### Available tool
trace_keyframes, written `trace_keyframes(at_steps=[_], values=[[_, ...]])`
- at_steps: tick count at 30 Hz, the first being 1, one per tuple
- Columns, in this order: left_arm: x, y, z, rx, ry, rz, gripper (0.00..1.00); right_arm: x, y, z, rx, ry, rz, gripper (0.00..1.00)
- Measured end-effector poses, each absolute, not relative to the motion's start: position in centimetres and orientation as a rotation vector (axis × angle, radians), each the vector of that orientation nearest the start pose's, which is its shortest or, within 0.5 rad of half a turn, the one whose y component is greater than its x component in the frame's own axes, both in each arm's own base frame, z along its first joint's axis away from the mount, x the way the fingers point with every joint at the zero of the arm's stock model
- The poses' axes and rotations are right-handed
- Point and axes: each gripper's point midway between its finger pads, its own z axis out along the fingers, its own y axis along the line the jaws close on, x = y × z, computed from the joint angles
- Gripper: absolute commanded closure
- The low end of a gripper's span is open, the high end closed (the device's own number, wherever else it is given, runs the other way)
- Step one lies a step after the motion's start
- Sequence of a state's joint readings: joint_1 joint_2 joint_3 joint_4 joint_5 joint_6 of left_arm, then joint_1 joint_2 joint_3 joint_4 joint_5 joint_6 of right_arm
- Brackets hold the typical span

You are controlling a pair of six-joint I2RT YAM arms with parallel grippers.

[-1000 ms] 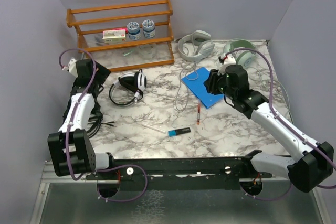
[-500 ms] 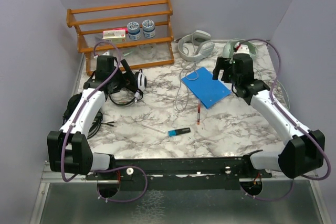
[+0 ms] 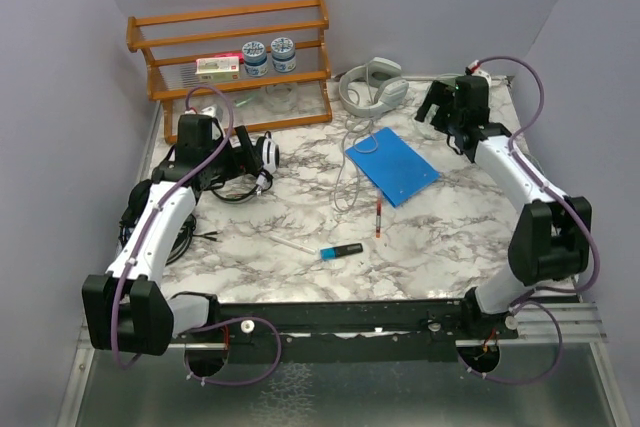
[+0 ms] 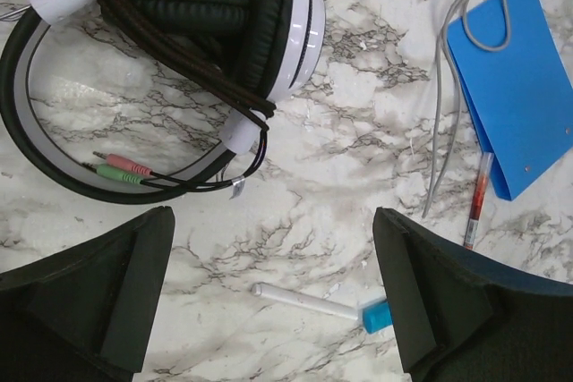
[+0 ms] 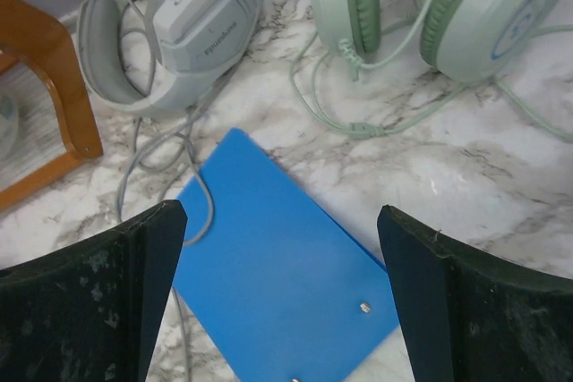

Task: Wrap the headphones
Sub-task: Place the headphones at the center of the board, then pick up the headphones from the corner of the board.

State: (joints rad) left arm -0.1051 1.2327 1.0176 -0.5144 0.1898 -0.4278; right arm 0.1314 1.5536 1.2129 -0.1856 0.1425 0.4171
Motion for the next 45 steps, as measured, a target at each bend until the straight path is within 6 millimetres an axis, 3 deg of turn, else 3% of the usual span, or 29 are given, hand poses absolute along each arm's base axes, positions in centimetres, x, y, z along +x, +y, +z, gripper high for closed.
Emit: trace_keyframes(at_steps=[9, 20, 24, 28, 37, 39, 42, 45], values=[[32.1, -7.9, 18.6, -0.230, 2.288, -0.445, 0.01, 52.4, 8.0, 16.5, 0.496, 2.081, 0.195, 0.00], [31.5, -6.9, 17.7, -0.266, 2.323, -0.379, 0.01, 57.3, 15.9, 11.8, 0.550, 2.103, 0.187, 0.07], [31.6, -6.5, 17.7, -0.278, 2.322, -0.353, 0.01, 59.5, 16.4, 10.2, 0.601, 2.092, 0.172, 0.12], [31.7, -6.2, 17.7, -0.297, 2.318, -0.333, 0.01, 60.3, 16.2, 8.7, 0.635, 2.089, 0.142, 0.21], [31.9, -6.1, 18.0, -0.317, 2.309, -0.329, 0.01, 62.8, 16.1, 5.6, 0.811, 2.040, 0.113, 0.23], [32.0, -6.1, 18.2, -0.320, 2.305, -0.331, 0.01, 62.7, 16.2, 4.9, 0.842, 2.039, 0.122, 0.30], [32.0, -6.1, 18.3, -0.324, 2.303, -0.333, 0.01, 62.9, 16.6, 4.3, 0.863, 2.031, 0.139, 0.50], [32.0, -6.2, 18.3, -0.330, 2.304, -0.336, 0.01, 62.8, 17.0, 4.5, 0.876, 2.021, 0.156, 0.55]])
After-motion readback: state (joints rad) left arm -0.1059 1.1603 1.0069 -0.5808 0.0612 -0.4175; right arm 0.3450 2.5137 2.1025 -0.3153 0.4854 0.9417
